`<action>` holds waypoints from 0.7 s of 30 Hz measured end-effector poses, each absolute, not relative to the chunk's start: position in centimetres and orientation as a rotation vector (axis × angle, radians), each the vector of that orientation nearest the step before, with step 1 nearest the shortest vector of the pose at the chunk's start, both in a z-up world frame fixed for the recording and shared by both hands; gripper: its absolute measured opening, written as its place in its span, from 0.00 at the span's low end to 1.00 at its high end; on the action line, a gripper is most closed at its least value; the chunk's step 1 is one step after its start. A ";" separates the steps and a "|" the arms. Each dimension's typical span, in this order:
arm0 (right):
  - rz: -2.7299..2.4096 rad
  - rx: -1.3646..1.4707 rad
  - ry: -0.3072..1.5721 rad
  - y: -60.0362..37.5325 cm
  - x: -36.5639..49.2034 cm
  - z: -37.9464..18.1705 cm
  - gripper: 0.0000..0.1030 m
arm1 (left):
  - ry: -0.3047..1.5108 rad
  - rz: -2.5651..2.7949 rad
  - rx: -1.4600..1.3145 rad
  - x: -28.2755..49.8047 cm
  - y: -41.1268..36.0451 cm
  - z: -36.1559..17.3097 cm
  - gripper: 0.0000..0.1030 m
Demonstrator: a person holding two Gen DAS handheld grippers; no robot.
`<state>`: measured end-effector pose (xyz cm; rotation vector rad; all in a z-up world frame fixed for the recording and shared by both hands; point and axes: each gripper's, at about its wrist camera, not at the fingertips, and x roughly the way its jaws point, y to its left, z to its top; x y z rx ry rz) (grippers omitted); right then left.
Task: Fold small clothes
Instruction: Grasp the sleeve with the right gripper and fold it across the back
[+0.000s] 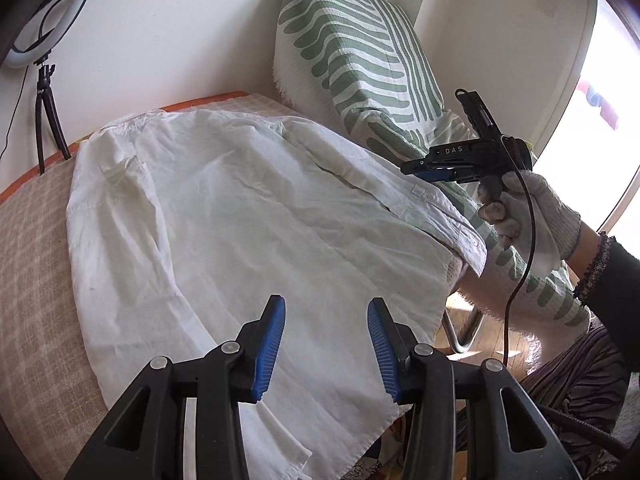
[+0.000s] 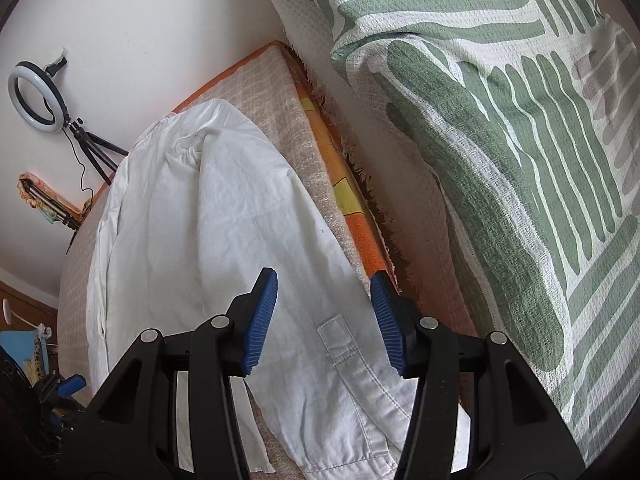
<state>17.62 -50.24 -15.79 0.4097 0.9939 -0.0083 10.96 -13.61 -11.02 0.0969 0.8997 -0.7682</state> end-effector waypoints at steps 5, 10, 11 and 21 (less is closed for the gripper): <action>-0.064 0.321 1.008 -49.7 18.1 -16.2 0.08 | 0.896 -0.768 0.121 10.4 -13.7 -11.3 0.43; -0.020 0.316 0.938 -48.9 17.6 -13.8 0.04 | 0.890 -0.766 0.116 10.0 -13.2 -11.3 0.43; -0.009 0.307 0.929 -48.5 17.5 -13.3 0.04 | 0.891 -0.764 0.113 10.0 -13.0 -11.2 0.42; 0.073 0.254 0.828 -43.2 16.9 -9.4 0.03 | 0.872 -0.743 0.101 9.9 -11.9 -10.7 0.42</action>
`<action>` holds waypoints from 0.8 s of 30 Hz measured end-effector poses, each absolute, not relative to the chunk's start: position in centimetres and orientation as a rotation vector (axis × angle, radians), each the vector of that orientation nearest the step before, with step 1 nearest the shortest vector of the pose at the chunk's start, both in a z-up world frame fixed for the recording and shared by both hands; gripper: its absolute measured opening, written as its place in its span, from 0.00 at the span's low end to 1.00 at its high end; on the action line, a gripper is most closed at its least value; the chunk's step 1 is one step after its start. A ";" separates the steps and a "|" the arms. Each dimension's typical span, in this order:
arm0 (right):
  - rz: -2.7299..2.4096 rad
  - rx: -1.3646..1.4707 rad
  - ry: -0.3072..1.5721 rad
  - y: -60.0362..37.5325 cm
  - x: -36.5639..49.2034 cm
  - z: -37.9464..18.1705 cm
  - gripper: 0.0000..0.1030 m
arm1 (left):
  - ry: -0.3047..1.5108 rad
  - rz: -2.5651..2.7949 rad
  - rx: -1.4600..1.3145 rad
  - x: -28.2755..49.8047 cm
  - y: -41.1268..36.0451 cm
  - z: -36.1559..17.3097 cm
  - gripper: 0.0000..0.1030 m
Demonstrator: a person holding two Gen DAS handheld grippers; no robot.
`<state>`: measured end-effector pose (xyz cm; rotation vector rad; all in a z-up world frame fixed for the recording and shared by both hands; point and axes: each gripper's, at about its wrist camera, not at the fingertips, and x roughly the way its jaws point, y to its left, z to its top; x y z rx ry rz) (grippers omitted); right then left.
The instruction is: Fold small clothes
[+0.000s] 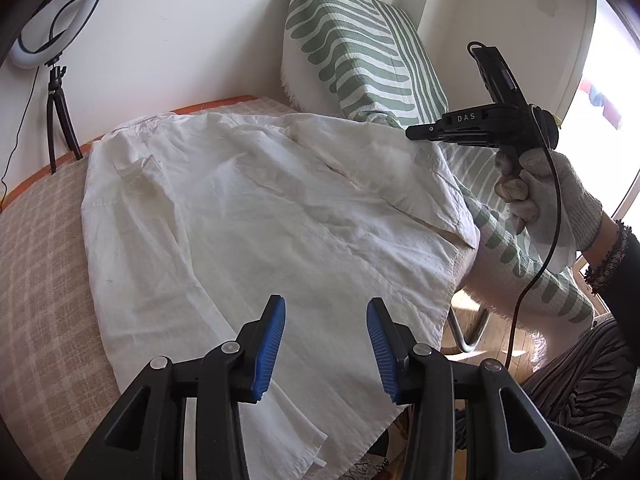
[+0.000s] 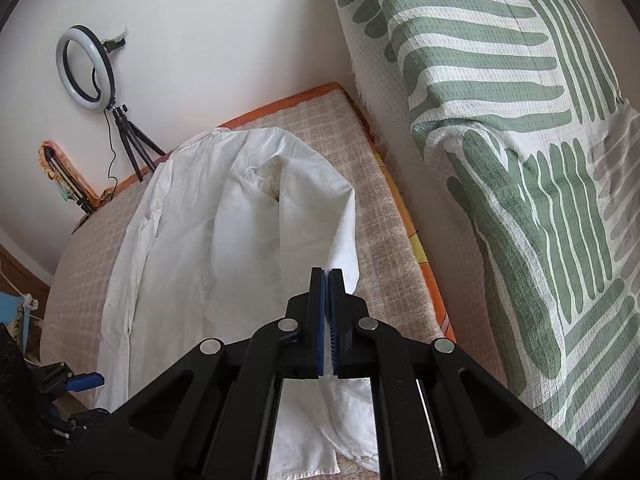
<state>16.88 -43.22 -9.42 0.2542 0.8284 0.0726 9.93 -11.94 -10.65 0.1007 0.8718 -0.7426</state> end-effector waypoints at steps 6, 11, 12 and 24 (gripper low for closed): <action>0.261 0.123 0.844 -34.6 17.0 -9.8 0.03 | 0.857 -0.722 0.083 10.2 -11.0 -10.3 0.42; 0.357 0.042 0.930 -29.6 17.4 -13.3 0.03 | 0.854 -0.696 0.068 10.6 -10.0 -10.3 0.42; 0.367 0.038 0.952 -29.1 17.6 -13.9 0.03 | 0.857 -0.693 0.067 10.6 -9.8 -10.4 0.42; 0.427 0.265 0.909 -34.8 15.2 -11.1 0.46 | 0.854 -0.707 0.093 9.8 -10.2 -10.4 0.42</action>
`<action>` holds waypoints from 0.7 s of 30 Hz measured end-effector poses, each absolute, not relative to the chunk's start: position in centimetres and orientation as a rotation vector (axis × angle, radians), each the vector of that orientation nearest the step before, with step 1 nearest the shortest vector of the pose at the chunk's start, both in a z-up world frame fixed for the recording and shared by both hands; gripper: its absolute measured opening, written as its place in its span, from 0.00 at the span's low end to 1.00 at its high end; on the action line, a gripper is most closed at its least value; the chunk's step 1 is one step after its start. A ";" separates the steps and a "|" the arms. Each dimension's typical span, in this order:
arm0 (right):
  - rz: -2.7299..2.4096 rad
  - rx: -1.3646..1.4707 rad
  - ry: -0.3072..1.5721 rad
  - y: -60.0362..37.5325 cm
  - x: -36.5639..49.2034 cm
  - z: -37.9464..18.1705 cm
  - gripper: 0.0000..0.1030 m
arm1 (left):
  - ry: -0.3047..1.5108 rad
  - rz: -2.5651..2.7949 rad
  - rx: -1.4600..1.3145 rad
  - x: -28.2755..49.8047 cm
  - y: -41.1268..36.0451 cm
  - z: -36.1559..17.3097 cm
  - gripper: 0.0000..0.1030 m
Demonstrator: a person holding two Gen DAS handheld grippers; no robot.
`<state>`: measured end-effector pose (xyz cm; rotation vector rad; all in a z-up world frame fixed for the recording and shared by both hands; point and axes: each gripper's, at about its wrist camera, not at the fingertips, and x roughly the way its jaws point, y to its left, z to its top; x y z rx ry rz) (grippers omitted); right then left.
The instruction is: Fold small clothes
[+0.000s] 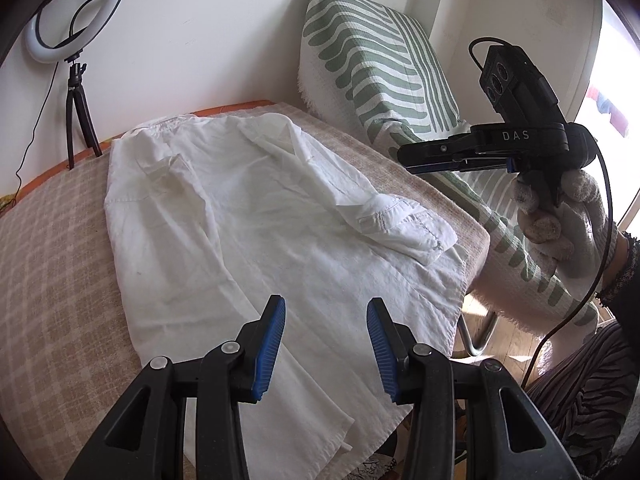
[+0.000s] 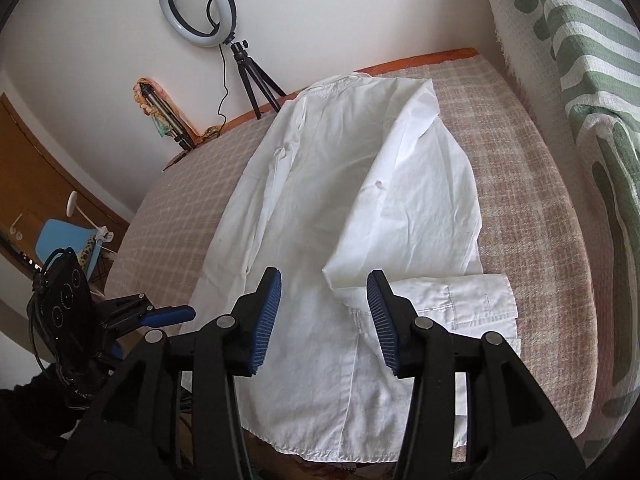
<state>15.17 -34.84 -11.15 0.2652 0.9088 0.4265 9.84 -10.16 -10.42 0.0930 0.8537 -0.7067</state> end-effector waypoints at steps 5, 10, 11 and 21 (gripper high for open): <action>0.214 0.291 0.928 -40.5 14.2 -13.2 0.69 | 0.858 -0.719 0.099 9.5 -10.6 -10.6 0.42; 0.113 0.400 1.015 -44.9 15.1 -17.4 0.69 | 0.863 -0.725 0.103 9.4 -11.3 -10.7 0.42; 0.125 0.425 1.023 -45.2 15.4 -18.0 0.69 | 0.862 -0.725 0.105 9.3 -11.5 -10.8 0.42; 0.213 0.287 0.940 -42.2 14.5 -16.1 0.06 | 0.862 -0.715 0.094 9.4 -11.4 -10.8 0.42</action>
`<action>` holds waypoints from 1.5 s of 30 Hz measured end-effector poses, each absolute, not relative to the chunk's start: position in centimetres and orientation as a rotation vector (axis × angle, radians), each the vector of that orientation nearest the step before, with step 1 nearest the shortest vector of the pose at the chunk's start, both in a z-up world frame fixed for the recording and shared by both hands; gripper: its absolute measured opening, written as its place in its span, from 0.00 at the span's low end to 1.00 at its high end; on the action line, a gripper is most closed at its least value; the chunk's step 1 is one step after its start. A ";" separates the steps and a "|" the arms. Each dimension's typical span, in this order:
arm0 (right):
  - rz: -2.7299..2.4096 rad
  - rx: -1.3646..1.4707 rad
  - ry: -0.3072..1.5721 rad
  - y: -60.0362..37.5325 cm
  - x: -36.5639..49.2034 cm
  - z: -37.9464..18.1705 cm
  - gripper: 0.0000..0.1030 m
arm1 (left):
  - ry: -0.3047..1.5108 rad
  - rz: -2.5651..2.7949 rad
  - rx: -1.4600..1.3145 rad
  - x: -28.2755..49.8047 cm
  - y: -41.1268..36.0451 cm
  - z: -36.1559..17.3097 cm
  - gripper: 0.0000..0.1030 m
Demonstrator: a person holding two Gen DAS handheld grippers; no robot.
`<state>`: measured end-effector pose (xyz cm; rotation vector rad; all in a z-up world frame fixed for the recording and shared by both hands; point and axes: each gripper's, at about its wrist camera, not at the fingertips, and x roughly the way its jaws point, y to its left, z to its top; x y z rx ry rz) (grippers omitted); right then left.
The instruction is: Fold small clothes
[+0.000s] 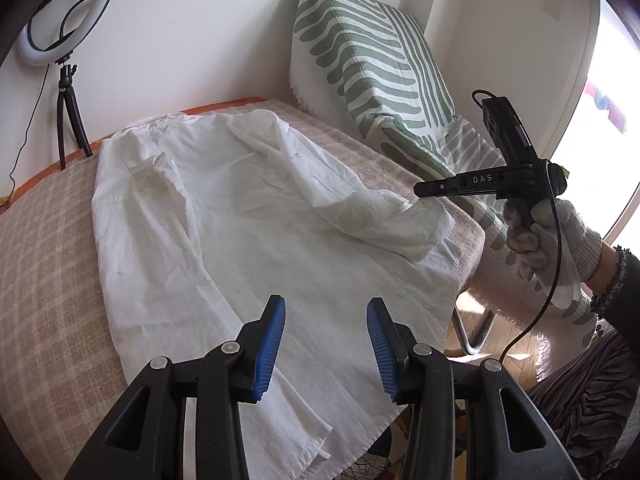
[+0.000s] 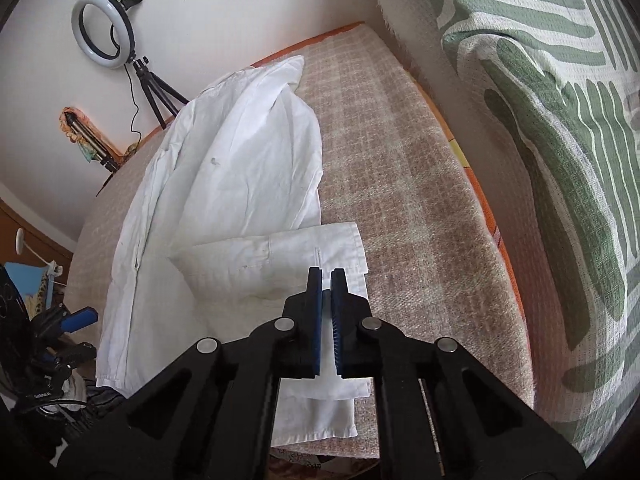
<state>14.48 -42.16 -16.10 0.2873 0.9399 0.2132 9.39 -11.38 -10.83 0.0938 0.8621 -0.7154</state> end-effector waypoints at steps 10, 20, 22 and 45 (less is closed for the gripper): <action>0.594 0.132 0.804 -32.8 8.2 -9.8 0.05 | 0.835 -0.674 0.040 9.9 -9.2 -9.7 0.42; 0.739 0.138 0.877 -31.4 6.0 -11.4 0.27 | 0.834 -0.647 -0.006 10.1 -7.5 -9.4 0.42; 0.635 0.213 0.893 -33.7 7.3 -11.9 0.29 | 0.856 -0.669 -0.012 9.9 -7.8 -9.8 0.43; 0.323 0.222 1.010 -36.5 15.8 -16.0 0.02 | 1.080 -0.825 -0.197 8.5 -14.2 -14.8 0.00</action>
